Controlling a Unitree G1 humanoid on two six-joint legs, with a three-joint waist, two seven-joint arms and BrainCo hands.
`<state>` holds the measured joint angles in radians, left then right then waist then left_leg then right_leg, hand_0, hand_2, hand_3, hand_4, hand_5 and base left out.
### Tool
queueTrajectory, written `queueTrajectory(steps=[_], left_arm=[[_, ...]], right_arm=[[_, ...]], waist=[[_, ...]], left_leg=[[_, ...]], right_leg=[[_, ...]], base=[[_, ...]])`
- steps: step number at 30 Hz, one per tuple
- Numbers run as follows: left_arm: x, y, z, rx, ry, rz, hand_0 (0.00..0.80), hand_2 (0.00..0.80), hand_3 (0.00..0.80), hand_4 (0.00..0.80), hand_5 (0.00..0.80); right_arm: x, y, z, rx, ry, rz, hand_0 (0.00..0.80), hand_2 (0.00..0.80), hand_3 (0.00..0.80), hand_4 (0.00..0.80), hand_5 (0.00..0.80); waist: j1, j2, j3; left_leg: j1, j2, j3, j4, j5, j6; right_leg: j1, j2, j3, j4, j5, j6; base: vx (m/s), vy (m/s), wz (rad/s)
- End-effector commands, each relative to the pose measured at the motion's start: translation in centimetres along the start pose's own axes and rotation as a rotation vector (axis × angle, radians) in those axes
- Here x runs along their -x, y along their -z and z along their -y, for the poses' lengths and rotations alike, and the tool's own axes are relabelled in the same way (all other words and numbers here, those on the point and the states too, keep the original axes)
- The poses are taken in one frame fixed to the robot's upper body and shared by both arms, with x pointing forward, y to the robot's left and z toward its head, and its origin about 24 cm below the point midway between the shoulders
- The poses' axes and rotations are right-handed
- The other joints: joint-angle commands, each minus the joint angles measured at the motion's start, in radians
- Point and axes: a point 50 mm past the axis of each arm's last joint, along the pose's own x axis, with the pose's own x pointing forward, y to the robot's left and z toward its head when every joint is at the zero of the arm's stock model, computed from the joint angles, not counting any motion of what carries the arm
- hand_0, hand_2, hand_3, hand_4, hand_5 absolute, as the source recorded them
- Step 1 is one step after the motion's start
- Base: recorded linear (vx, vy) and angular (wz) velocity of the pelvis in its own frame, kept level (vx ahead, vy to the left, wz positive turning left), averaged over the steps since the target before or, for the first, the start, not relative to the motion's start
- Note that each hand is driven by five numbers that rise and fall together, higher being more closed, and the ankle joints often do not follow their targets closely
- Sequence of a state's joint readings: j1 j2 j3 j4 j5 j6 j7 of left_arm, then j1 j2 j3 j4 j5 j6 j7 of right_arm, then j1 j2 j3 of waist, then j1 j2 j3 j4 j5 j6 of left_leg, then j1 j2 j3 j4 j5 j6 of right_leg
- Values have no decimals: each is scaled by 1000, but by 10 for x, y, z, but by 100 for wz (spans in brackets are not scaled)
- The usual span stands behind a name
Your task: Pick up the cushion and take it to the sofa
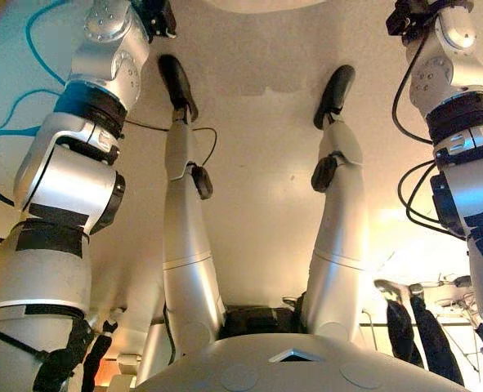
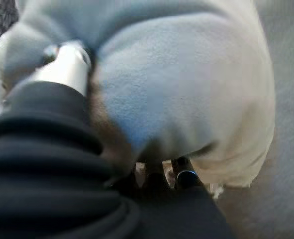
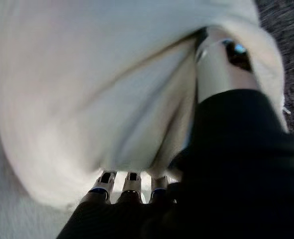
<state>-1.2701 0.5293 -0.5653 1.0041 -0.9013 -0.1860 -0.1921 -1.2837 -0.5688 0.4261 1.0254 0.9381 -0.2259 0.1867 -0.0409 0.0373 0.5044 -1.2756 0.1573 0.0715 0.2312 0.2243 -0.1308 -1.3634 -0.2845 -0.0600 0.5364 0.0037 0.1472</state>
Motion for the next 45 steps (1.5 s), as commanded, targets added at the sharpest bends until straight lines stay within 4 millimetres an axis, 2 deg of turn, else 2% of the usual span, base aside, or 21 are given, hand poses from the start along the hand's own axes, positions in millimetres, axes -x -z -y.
queueTrajectory(steps=[1, 9, 13, 15, 19, 22, 25, 28, 32, 34, 36, 41, 43, 45], left_arm=[[-12, -22, 87, 115, 438, 141, 800, 800, 800, 800, 800], [-6, -23, 104, 230, 491, 200, 800, 800, 800, 800, 800], [2, -10, 99, 317, 448, 219, 800, 800, 800, 800, 800], [11, 4, 96, 355, 428, 217, 800, 800, 800, 800, 800], [38, 47, 94, 461, 406, 175, 800, 800, 800, 800, 800], [60, 75, 95, 471, 395, 124, 800, 800, 800, 800, 800], [80, 92, 97, 497, 358, 100, 800, 800, 800, 800, 800], [105, 106, 90, 545, 291, 82, 800, 800, 800, 800, 800], [131, 116, 81, 536, 226, 49, 800, 800, 800, 800, 800], [155, 125, 77, 488, 198, 13, 800, 800, 800, 800, 800], [166, 126, 72, 494, 174, 14, 800, 800, 800, 800, 800], [196, 123, 66, 485, 158, 33, 800, 800, 800, 800, 800], [209, 119, 67, 489, 131, 69, 800, 800, 800, 800, 800], [216, 107, 61, 401, 33, 154, 800, 800, 800, 800, 800]], right_arm=[[-13, -14, -100, -35, -502, 65, 800, 800, 800, 800, 800], [-5, -23, -103, -101, -523, 176, 800, 800, 800, 800, 800], [5, -12, -93, -124, -501, 202, 800, 800, 800, 800, 800], [15, 1, -89, -110, -496, 185, 800, 800, 800, 800, 800], [44, 35, -76, -70, -468, 139, 800, 800, 800, 800, 800], [67, 51, -67, -128, -419, 133, 800, 800, 800, 800, 800], [91, 67, -59, -168, -376, 119, 800, 800, 800, 800, 800], [127, 91, -58, -175, -350, 65, 800, 800, 800, 800, 800], [157, 103, -57, -177, -339, 24, 800, 800, 800, 800, 800], [185, 110, -53, -208, -329, -12, 800, 800, 800, 800, 800], [197, 112, -53, -206, -340, -35, 800, 800, 800, 800, 800], [220, 112, -59, -222, -359, -66, 800, 800, 800, 800, 800], [227, 107, -62, -210, -364, -53, 800, 800, 800, 800, 800], [230, 97, -64, -171, -358, -15, 800, 800, 800, 800, 800]], waist=[[0, 51, 16], [-6, 50, 16], [-5, 47, 16], [-2, 45, 16], [7, 35, 16], [12, 19, 16], [9, 2, 16], [4, -22, 16], [8, -47, 16], [16, -66, -41], [20, -73, -80], [38, -71, -206], [47, -64, -264], [54, -58, -314]], left_leg=[[-66, 12, -43, 81, -133, 3], [-55, -15, -72, 60, -129, 8], [-18, -26, -86, 42, -127, 8], [12, -30, -85, 30, -123, 8], [121, -36, -72, 16, -123, 4], [220, -38, -64, 16, -123, 2], [343, -36, -42, 13, -132, 6], [507, -45, -34, 12, -164, 24], [683, -48, -32, 1, -198, 40], [808, -40, -31, -24, -222, 52], [874, -25, -27, -50, -228, 54], [1070, 3, -1, -171, -219, 51], [1155, 10, 10, -225, -214, 50], [1214, 15, 12, -256, -210, 50]], right_leg=[[11, 33, -4, -112, 32, 3], [27, 52, 26, -139, 42, 11], [68, 56, 29, -167, 46, 13], [100, 55, 24, -181, 49, 14], [217, 41, 0, -220, 57, 19], [321, 30, -23, -236, 66, 21], [441, 23, -46, -249, 66, 21], [603, 21, -60, -257, 54, 18], [786, 24, -62, -282, 33, 16], [916, 35, -54, -305, 7, 14], [988, 41, -60, -324, -8, 9], [1195, 57, -123, -433, -18, 4], [1274, 66, -144, -475, -21, 0], [1331, 74, -155, -502, -23, -7]], base=[[0, 0, 0], [-20, -12, 4], [-19, -2, 1], [-22, 12, 1], [-9, 6, 0], [-39, 0, -1], [-53, 48, 4], [-26, 42, 7], [65, -40, 9], [189, -133, 15], [144, -114, 25], [173, -96, 13], [215, -22, 6], [199, -18, 1]])
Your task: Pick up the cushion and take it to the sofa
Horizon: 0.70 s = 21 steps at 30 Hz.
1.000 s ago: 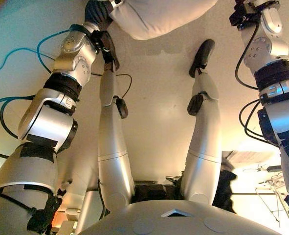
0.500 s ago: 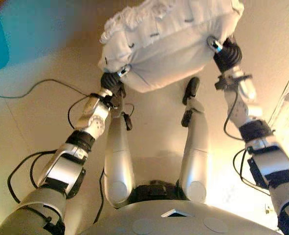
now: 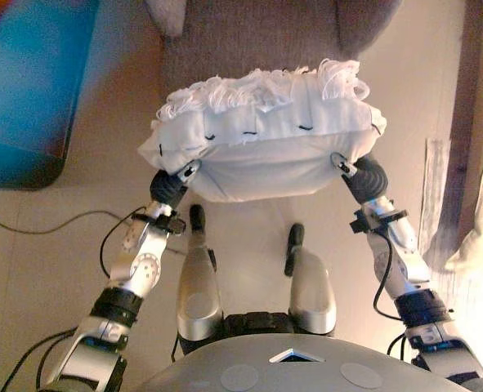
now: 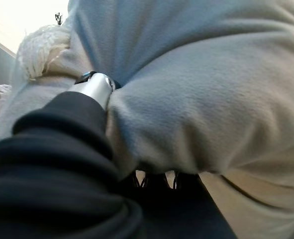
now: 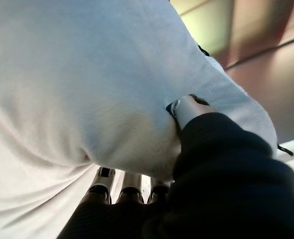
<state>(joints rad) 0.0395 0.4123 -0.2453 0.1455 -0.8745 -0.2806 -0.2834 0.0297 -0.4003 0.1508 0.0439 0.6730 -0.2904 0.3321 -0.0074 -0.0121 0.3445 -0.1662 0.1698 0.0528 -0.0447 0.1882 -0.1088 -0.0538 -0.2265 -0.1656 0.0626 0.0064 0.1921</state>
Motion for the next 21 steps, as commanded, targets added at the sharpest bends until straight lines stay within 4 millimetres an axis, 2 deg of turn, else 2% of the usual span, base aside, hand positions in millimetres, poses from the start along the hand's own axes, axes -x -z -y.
queueTrajectory(steps=[1, 3, 4, 9, 13, 21], left_arm=[[-12, -58, 42, -137, 156, 394, 800, 800, 800, 800, 800], [-4, -77, 49, -181, 154, 503, 800, 800, 800, 800, 800], [-2, -81, 50, -179, 159, 530, 800, 800, 800, 800, 800], [-5, -84, 65, -164, 185, 560, 800, 800, 800, 800, 800], [-5, -83, 69, -157, 178, 542, 800, 800, 800, 800, 800], [-6, -94, 77, -157, 251, 606, 800, 800, 800, 800, 800]], right_arm=[[-15, -42, -39, 99, -239, 224, 800, 800, 800, 800, 800], [-13, -61, -46, 132, -260, 298, 800, 800, 800, 800, 800], [-11, -66, -47, 146, -263, 333, 800, 800, 800, 800, 800], [-15, -90, -53, 213, -208, 448, 800, 800, 800, 800, 800], [-13, -95, -56, 301, -120, 464, 800, 800, 800, 800, 800], [-14, -99, -56, 344, -33, 514, 800, 800, 800, 800, 800]], waist=[[24, -8, -174], [32, -9, -208], [33, -9, -216], [31, -11, -254], [15, -6, -259], [11, -3, -245]], left_leg=[[136, 4, 33, 5, -174, 29], [188, 8, 38, -22, -177, 28], [201, 9, 39, -31, -178, 27], [255, 16, 39, -43, -199, 19], [262, 18, 40, -43, -195, 15], [253, 19, 39, -43, -186, 14]], right_leg=[[50, 19, -57, -39, -29, -55], [103, 23, -71, -62, -35, -60], [116, 25, -75, -67, -36, -60], [195, 32, -105, -120, -26, -58], [211, 40, -100, -129, -28, -63], [225, 46, -105, -126, -42, -69]], base=[[166, -23, 14], [102, -27, 17], [56, -21, 13], [6, -17, 6], [-31, 6, -1], [-58, -25, 3]])
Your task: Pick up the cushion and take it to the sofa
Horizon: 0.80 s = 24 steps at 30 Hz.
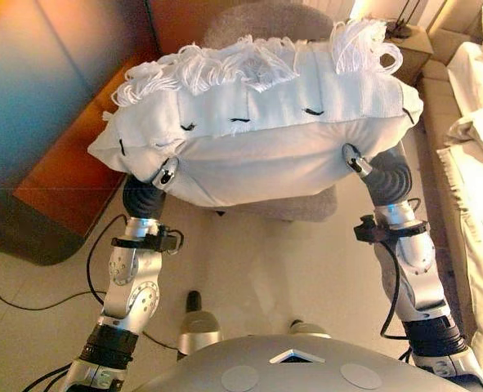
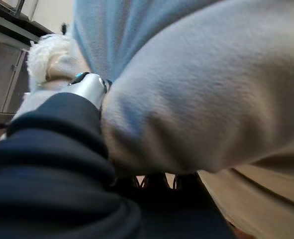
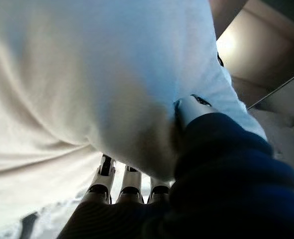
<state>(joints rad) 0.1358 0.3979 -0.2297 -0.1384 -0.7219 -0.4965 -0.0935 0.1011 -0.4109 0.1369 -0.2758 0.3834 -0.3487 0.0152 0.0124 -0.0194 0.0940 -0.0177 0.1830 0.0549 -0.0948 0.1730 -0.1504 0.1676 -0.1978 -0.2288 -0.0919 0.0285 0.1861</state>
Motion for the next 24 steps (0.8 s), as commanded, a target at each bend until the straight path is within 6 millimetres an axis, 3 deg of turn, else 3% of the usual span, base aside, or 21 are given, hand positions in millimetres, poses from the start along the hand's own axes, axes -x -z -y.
queueTrajectory(steps=[1, 5, 10, 13, 15, 16, 19, 22, 24], left_arm=[[-34, -43, 39, 5, 259, 286, 800, 800, 800, 800, 800], [-41, -44, 41, -8, 272, 274, 800, 800, 800, 800, 800], [-46, -44, 42, -10, 269, 294, 800, 800, 800, 800, 800], [-43, -45, 38, 0, 213, 311, 800, 800, 800, 800, 800], [-33, -43, 32, -13, 174, 313, 800, 800, 800, 800, 800], [-30, -43, 30, -16, 158, 311, 800, 800, 800, 800, 800], [-20, -44, 24, -16, 121, 305, 800, 800, 800, 800, 800], [-20, -46, 27, -13, 134, 319, 800, 800, 800, 800, 800], [-23, -45, 30, -7, 124, 324, 800, 800, 800, 800, 800]], right_arm=[[-25, -48, -16, 39, -98, 305, 800, 800, 800, 800, 800], [-28, -51, -18, 63, -85, 334, 800, 800, 800, 800, 800], [-38, -54, -21, 68, -81, 364, 800, 800, 800, 800, 800], [-44, -54, -25, 56, -120, 360, 800, 800, 800, 800, 800], [-42, -53, -25, 28, -158, 352, 800, 800, 800, 800, 800], [-40, -53, -24, 21, -171, 347, 800, 800, 800, 800, 800], [-35, -48, -27, 2, -193, 346, 800, 800, 800, 800, 800], [-35, -46, -32, 16, -173, 360, 800, 800, 800, 800, 800], [-40, -46, -37, 24, -168, 365, 800, 800, 800, 800, 800]], waist=[[-9, 5, 6], [-6, 9, 12], [6, 12, 40], [9, -8, 65], [15, -31, 86], [19, -37, 93], [39, -49, 122], [55, -27, 143], [71, 0, 152]], left_leg=[[105, 7, 36, 7, -170, 54], [98, 15, 28, 7, -163, 50], [80, 62, -6, 7, -130, 27], [105, 121, 29, 32, -111, 15], [66, 124, 34, 170, -139, 34], [39, 114, 24, 244, -144, 46], [-46, 14, 24, 444, -227, 116], [-115, -73, 23, 481, -221, 120], [-150, -134, 3, 415, -170, 108]], right_leg=[[5, 18, -42, 31, -67, -63], [2, 33, -40, 63, -100, -77], [-41, 92, -9, 133, -152, -128], [-62, 120, 37, 147, -142, -147], [-66, 128, 78, 149, -123, -159], [-63, 132, 91, 147, -117, -165], [-43, 140, 97, 158, -119, -178], [-24, 158, 86, 173, -136, -181], [-2, 190, 95, 182, -157, -181]], base=[[-33, -72, 7], [-47, -130, 2], [-83, -245, -1], [-50, -325, -9], [-17, -327, -40], [5, -294, -67], [54, -196, -80], [108, -61, -31], [205, 10, 18]])
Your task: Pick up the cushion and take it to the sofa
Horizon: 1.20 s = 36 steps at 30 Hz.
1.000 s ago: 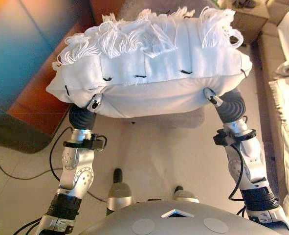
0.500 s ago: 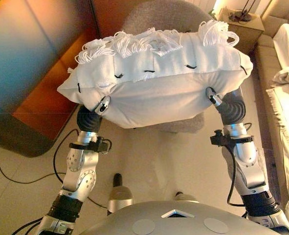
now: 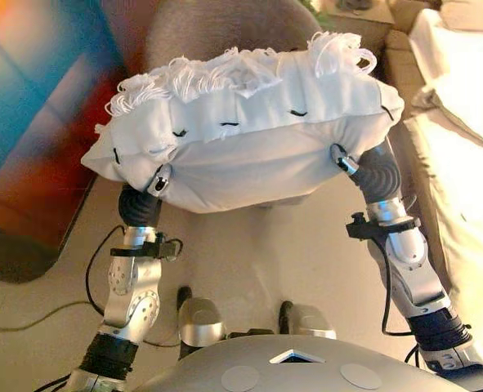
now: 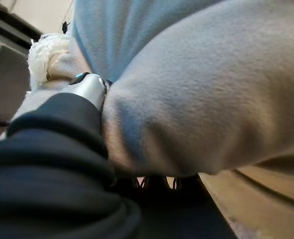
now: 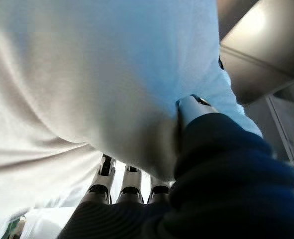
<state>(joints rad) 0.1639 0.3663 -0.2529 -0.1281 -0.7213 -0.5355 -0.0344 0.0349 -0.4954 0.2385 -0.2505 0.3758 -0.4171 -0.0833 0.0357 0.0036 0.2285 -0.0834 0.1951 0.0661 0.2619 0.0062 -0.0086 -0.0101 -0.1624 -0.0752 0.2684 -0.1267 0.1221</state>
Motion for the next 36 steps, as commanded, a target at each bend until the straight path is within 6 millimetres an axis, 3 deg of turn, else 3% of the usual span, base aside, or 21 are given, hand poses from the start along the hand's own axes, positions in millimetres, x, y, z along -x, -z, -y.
queueTrajectory(steps=[1, 4, 6, 11, 12, 14, 16, 19, 21, 23, 25, 27, 30, 32, 36], left_arm=[[-31, -49, 34, -22, 203, 317, 800, 800, 800, 800, 800], [-32, -47, 37, -10, 183, 317, 800, 800, 800, 800, 800], [-31, -45, 36, 6, 177, 313, 800, 800, 800, 800, 800], [-30, -38, 43, 23, 186, 305, 800, 800, 800, 800, 800], [-31, -38, 44, 20, 185, 314, 800, 800, 800, 800, 800], [-35, -41, 46, 14, 190, 332, 800, 800, 800, 800, 800], [-38, -43, 44, -2, 188, 338, 800, 800, 800, 800, 800], [-36, -46, 40, -38, 209, 346, 800, 800, 800, 800, 800], [-33, -46, 40, -45, 222, 325, 800, 800, 800, 800, 800], [-35, -43, 38, -45, 216, 308, 800, 800, 800, 800, 800], [-38, -44, 38, -40, 235, 306, 800, 800, 800, 800, 800], [-40, -46, 38, -39, 245, 313, 800, 800, 800, 800, 800], [-43, -47, 38, -29, 254, 321, 800, 800, 800, 800, 800], [-43, -44, 41, -18, 265, 312, 800, 800, 800, 800, 800], [-40, -41, 46, -21, 292, 305, 800, 800, 800, 800, 800]], right_arm=[[-35, -42, -29, 3, -134, 316, 800, 800, 800, 800, 800], [-38, -42, -32, 20, -151, 299, 800, 800, 800, 800, 800], [-36, -40, -29, 28, -161, 282, 800, 800, 800, 800, 800], [-30, -37, -28, 12, -154, 256, 800, 800, 800, 800, 800], [-30, -37, -28, 11, -157, 259, 800, 800, 800, 800, 800], [-31, -41, -27, 9, -159, 276, 800, 800, 800, 800, 800], [-30, -43, -22, 2, -147, 287, 800, 800, 800, 800, 800], [-27, -42, -16, -29, -117, 273, 800, 800, 800, 800, 800], [-24, -40, -22, -11, -94, 276, 800, 800, 800, 800, 800], [-23, -36, -28, -11, -87, 266, 800, 800, 800, 800, 800], [-22, -34, -29, -13, -88, 252, 800, 800, 800, 800, 800], [-22, -32, -26, -5, -93, 243, 800, 800, 800, 800, 800], [-19, -32, -16, 10, -85, 254, 800, 800, 800, 800, 800], [-19, -34, -11, 22, -73, 263, 800, 800, 800, 800, 800], [-22, -36, -5, 25, -50, 262, 800, 800, 800, 800, 800]], waist=[[54, -12, 19], [74, 8, 14], [86, 14, 8], [92, 15, -7], [93, 14, -10], [91, 0, -19], [87, -19, -35], [109, -67, -67], [124, -85, -96], [111, -82, -109], [90, -76, -114], [75, -63, -112], [30, -42, -86], [2, -42, -77], [-25, -62, -67]], left_leg=[[-92, -168, -16, 5, 25, -39], [-115, -197, -37, -178, 111, -47], [-120, -195, -79, -282, 162, -56], [-154, -157, -100, -349, 173, -79], [-153, -148, -101, -349, 178, -82], [-137, -151, -80, -332, 129, -63], [-141, -167, -46, -262, 103, -35], [-154, -234, -56, -128, 13, 30], [-134, -274, -82, -118, -9, 56], [-99, -290, -95, -132, -18, 67], [-70, -302, -88, -148, -15, 65], [-34, -296, -76, -161, -23, 61], [42, -275, -98, -169, -50, 56], [90, -270, -113, -175, -83, 51], [160, -270, -135, -168, -176, 50]], right_leg=[[190, 170, -48, -179, -11, -116], [233, 210, -14, -181, -41, -123], [254, 232, 11, -160, -76, -129], [269, 244, 12, -46, -193, -130], [273, 238, 5, -22, -218, -128], [275, 200, -14, 14, -234, -106], [276, 150, -39, 92, -193, -64], [296, 87, -62, 217, -51, -7], [278, 89, -39, 309, 89, 21], [215, 124, 9, 320, 131, 20], [157, 149, 5, 240, 111, 15], [99, 111, -59, 130, 94, 0], [6, 106, -55, 13, 71, -35], [-38, 78, -27, -96, 117, -29], [-103, 15, 30, -290, 291, 18]], base=[[318, 49, 28], [402, 63, -32], [500, 62, -17], [624, 109, 27], [693, 182, -1], [675, 226, -30], [702, 243, -48], [717, 187, -3], [675, 133, -6], [541, 121, 24], [433, 121, 11], [331, 92, 12], [273, 29, 25], [334, -56, 70], [372, -136, 47]])
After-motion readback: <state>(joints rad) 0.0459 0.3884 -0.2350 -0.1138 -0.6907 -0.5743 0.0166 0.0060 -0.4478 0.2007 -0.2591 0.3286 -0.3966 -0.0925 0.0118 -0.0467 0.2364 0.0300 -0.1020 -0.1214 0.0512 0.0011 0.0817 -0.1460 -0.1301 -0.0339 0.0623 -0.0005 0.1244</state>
